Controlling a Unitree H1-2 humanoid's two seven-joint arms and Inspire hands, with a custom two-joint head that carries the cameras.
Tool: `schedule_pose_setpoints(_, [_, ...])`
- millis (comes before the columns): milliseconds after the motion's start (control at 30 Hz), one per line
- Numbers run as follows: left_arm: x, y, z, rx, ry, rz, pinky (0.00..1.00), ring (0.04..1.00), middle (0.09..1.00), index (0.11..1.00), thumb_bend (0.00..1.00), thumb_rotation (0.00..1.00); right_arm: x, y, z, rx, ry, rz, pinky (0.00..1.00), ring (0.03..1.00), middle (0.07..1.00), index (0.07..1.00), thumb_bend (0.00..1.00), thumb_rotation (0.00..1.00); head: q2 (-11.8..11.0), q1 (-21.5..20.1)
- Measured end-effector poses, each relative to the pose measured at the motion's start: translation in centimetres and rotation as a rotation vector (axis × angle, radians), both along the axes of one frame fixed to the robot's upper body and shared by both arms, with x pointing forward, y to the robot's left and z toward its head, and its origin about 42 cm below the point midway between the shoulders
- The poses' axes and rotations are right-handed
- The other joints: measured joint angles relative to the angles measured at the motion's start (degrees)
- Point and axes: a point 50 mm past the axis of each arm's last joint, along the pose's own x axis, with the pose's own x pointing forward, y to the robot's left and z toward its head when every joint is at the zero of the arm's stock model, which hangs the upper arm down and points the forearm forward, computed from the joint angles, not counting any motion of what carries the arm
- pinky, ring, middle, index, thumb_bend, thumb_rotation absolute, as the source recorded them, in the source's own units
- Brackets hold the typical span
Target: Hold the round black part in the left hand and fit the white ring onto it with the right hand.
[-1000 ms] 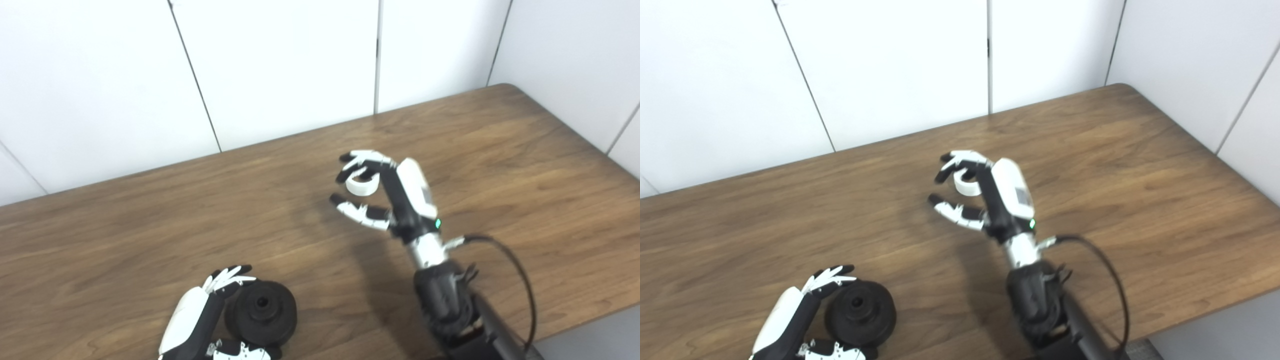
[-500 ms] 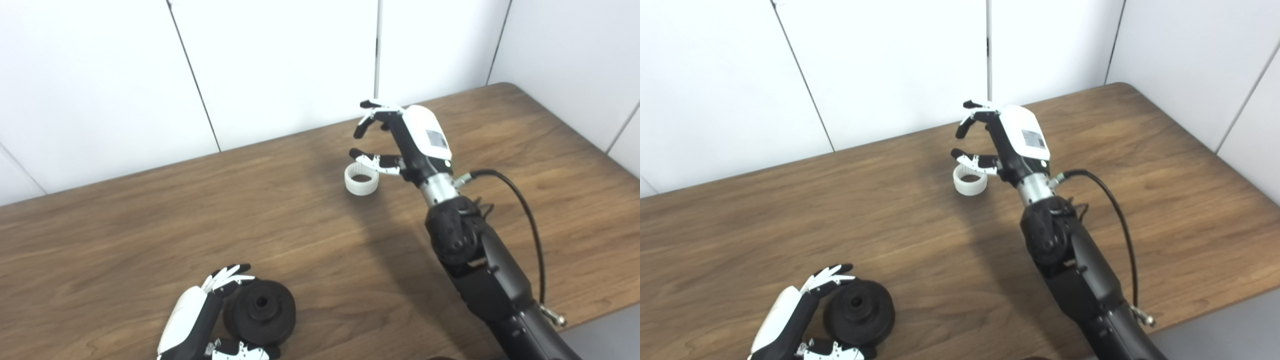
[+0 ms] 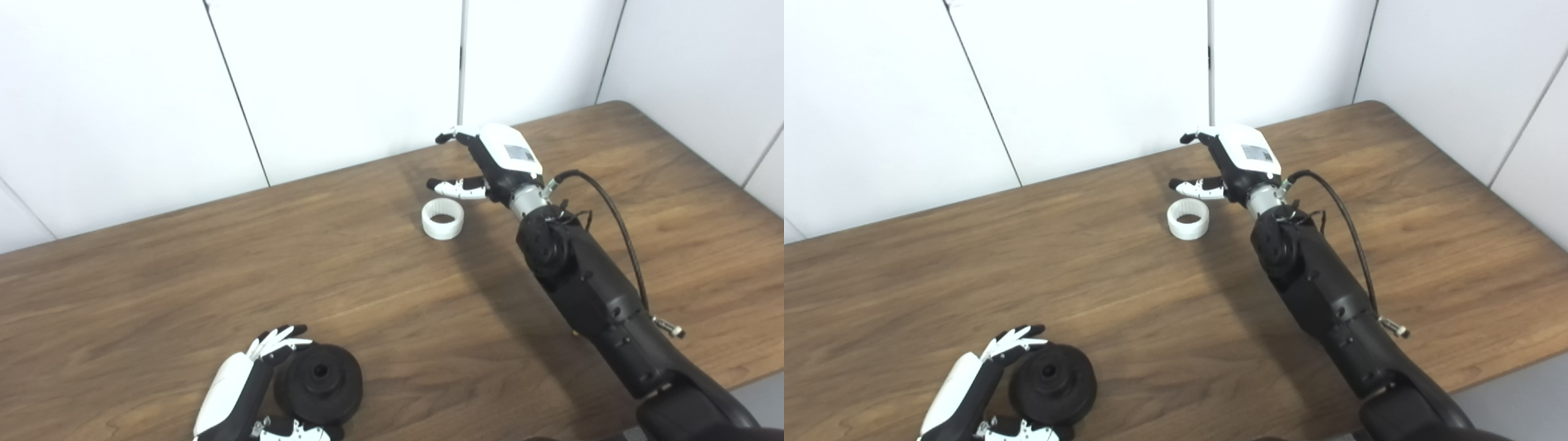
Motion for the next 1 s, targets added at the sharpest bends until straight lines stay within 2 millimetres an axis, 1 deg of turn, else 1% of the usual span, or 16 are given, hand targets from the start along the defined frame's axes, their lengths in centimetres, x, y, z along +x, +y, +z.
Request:
schedule_pose_setpoints(67, [0.0,0.0,0.0,0.0,-0.001,0.001,1.0,0.961,0.906,0.579,0.87,0.16,0.0,0.0,-0.7,-0.004,0.036,0.007,0.71,0.873,0.894,0.829,0.72,0.66,0.0,0.0])
schedule_pose_setpoints(100, [0.0,0.0,0.0,-0.001,-0.001,0.001,1.0,0.959,0.905,0.579,0.87,0.16,-0.1,0.0,-0.9,-0.007,0.049,0.011,0.75,0.899,0.916,0.854,0.75,0.71,0.1,0.1])
schedule_pose_setpoints(133, [0.0,0.0,0.0,-0.001,-0.002,0.002,1.0,0.958,0.904,0.579,0.87,0.16,-0.1,0.0,-1.0,-0.013,0.064,0.017,0.78,0.916,0.931,0.869,0.78,0.75,0.1,0.2])
schedule_pose_setpoints(167, [0.0,0.0,0.0,-0.001,-0.002,0.002,1.0,0.957,0.904,0.579,0.87,0.16,-0.1,-0.1,-1.1,-0.024,0.079,0.024,0.83,0.939,0.953,0.889,0.84,0.79,0.1,0.2])
schedule_pose_setpoints(267, [-0.1,0.0,0.0,-0.001,-0.002,0.003,1.0,0.957,0.904,0.578,0.88,0.16,-0.3,-0.6,-1.2,-0.042,0.123,0.027,0.88,0.959,0.972,0.904,0.91,0.83,0.1,0.2])
schedule_pose_setpoints(367, [-0.1,0.0,-0.1,-0.001,-0.001,0.005,1.0,0.959,0.905,0.578,0.88,0.16,-0.8,-0.9,-1.7,-0.045,0.16,0.019,0.91,0.976,0.988,0.914,0.96,0.86,0.2,0.2])
schedule_pose_setpoints(500, [-0.1,-0.1,-0.1,-0.003,0.001,0.007,1.0,0.96,0.905,0.579,0.87,0.16,-1.5,-1.1,-2.6,-0.053,0.218,0.031,0.92,0.992,0.998,0.914,1.0,0.87,0.3,0.3])
schedule_pose_setpoints(800, [-0.1,-0.1,-0.1,-0.004,-0.001,0.01,1.0,0.958,0.903,0.577,0.88,0.16,-2.4,-1.4,-2.6,-0.059,0.277,0.043,0.93,1.0,1.0,0.897,1.0,0.84,0.5,0.3])
schedule_pose_setpoints(933, [-0.2,-0.1,-0.1,-0.004,-0.001,0.009,1.0,0.96,0.904,0.578,0.88,0.17,-2.7,-1.4,-2.7,-0.06,0.289,0.048,0.92,0.996,1.0,0.882,1.0,0.81,0.8,0.3])
schedule_pose_setpoints(1000, [-0.2,-0.1,-0.1,-0.003,-0.001,0.009,1.0,0.96,0.905,0.577,0.88,0.17,-2.7,-1.4,-2.6,-0.063,0.289,0.052,0.93,0.994,1.0,0.874,1.0,0.79,0.8,0.3])
